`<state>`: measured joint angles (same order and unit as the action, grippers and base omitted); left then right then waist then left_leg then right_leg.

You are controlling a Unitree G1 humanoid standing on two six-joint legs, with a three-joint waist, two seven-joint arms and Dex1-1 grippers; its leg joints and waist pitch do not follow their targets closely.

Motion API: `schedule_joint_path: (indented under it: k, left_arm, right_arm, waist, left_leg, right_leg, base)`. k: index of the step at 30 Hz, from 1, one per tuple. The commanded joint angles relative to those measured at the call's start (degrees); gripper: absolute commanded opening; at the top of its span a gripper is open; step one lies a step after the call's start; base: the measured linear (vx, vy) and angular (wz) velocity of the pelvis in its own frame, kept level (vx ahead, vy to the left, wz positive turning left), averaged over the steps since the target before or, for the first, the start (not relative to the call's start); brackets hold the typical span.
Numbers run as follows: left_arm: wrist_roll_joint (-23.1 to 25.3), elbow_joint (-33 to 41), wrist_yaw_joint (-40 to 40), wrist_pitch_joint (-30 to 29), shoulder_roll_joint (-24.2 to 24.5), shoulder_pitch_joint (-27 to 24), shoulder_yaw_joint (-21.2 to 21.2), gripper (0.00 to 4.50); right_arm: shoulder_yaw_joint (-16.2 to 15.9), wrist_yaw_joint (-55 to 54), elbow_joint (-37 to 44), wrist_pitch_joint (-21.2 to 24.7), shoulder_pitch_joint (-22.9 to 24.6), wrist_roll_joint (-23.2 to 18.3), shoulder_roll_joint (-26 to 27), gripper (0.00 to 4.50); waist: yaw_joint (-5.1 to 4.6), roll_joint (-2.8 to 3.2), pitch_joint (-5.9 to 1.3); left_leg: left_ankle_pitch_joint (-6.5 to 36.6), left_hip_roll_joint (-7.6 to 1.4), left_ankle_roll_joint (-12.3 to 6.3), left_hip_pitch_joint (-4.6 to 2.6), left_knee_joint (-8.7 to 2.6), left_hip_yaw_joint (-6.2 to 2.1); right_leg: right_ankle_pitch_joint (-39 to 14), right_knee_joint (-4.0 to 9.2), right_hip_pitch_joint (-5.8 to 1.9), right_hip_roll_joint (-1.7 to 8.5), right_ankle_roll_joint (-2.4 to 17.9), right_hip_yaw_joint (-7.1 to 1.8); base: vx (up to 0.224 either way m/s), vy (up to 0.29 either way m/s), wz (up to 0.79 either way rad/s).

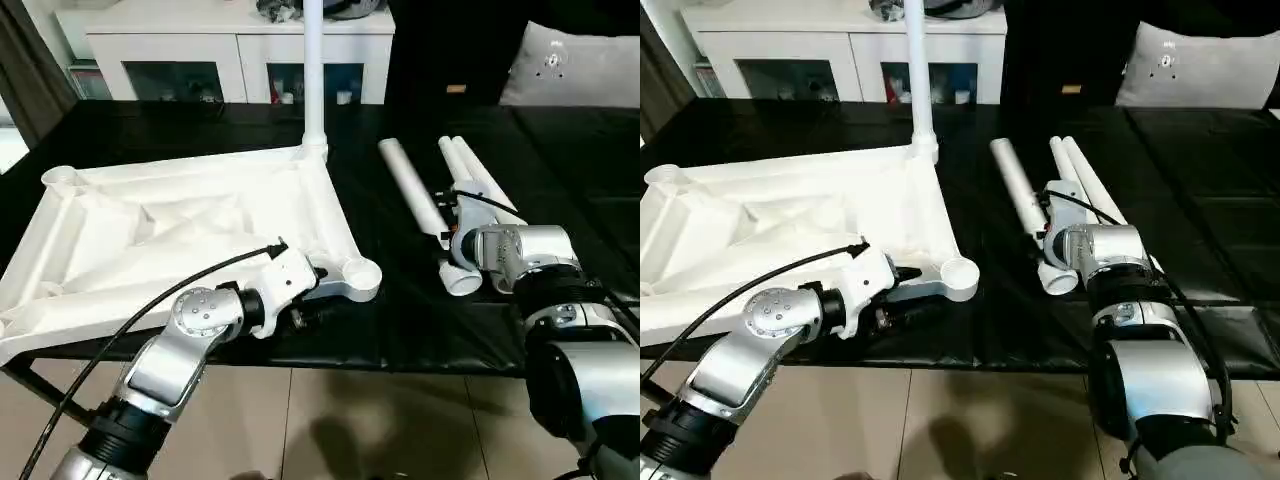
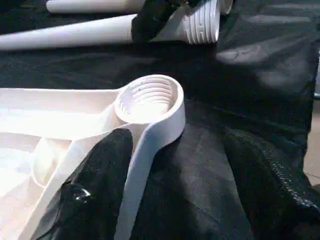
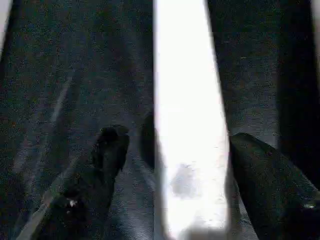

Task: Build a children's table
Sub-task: Pick table leg

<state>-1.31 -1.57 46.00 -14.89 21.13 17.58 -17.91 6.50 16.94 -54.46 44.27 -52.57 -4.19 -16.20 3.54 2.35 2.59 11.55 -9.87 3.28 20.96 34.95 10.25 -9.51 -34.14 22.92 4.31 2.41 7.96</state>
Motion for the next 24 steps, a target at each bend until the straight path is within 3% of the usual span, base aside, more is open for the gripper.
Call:
schedule_joint_path:
  k: [1, 12, 21, 24]
  left_arm:
    - [0.28, 1.17, 0.65, -0.69, 0.73, -0.08, -0.36, 3.61]
    - [-0.39, 1.75, 0.82, -2.33, 0.91, 0.43, -0.14, 4.43]
    - [-0.08, 0.40, -1.80, -1.87, -0.27, 1.26, 1.43, 4.50]
    - [-1.22, -1.48, -6.85, -0.64, -3.55, 2.55, 4.97, 4.50]
  right_arm:
    - [-0.24, 1.23, -4.27, 0.98, 0.96, -0.39, 0.45, 3.07]
    - [-0.66, 4.02, -6.53, 0.53, 0.27, -0.39, 0.42, 2.11]
    - [0.63, 4.12, -5.48, -2.24, 0.46, -1.08, 0.33, 1.84]
    - [8.41, 4.07, -0.31, -12.83, 2.84, -7.54, 1.49, 1.84]
  waist:
    - [0.23, -0.27, -3.59]
    - [0.06, -0.41, -3.30]
    - [-0.18, -0.31, -3.35]
    - [-0.08, -0.80, -3.45]
  left_leg:
    - [9.12, -3.54, -2.49, -0.44, -3.77, -1.35]
    - [14.34, -3.45, -0.84, -1.05, -4.09, -1.58]
    - [14.95, -3.44, -0.82, -1.09, -4.11, -1.68]
    - [14.22, -3.33, -1.25, -1.07, -3.99, -1.54]
  right_leg:
    - [-17.52, 4.31, -3.23, 5.12, 8.58, -4.00]
    - [-22.37, 4.99, -3.17, 5.21, 7.46, -3.85]
    - [-22.87, 5.09, -3.15, 5.17, 7.20, -3.76]
    - [-23.44, 5.37, -3.28, 5.46, 6.49, -3.82]
  base:
    - [0.000, 0.000, 0.00]
    - [0.000, 0.000, 0.00]
    - [0.000, 0.000, 0.00]
    - [0.000, 0.000, 0.00]
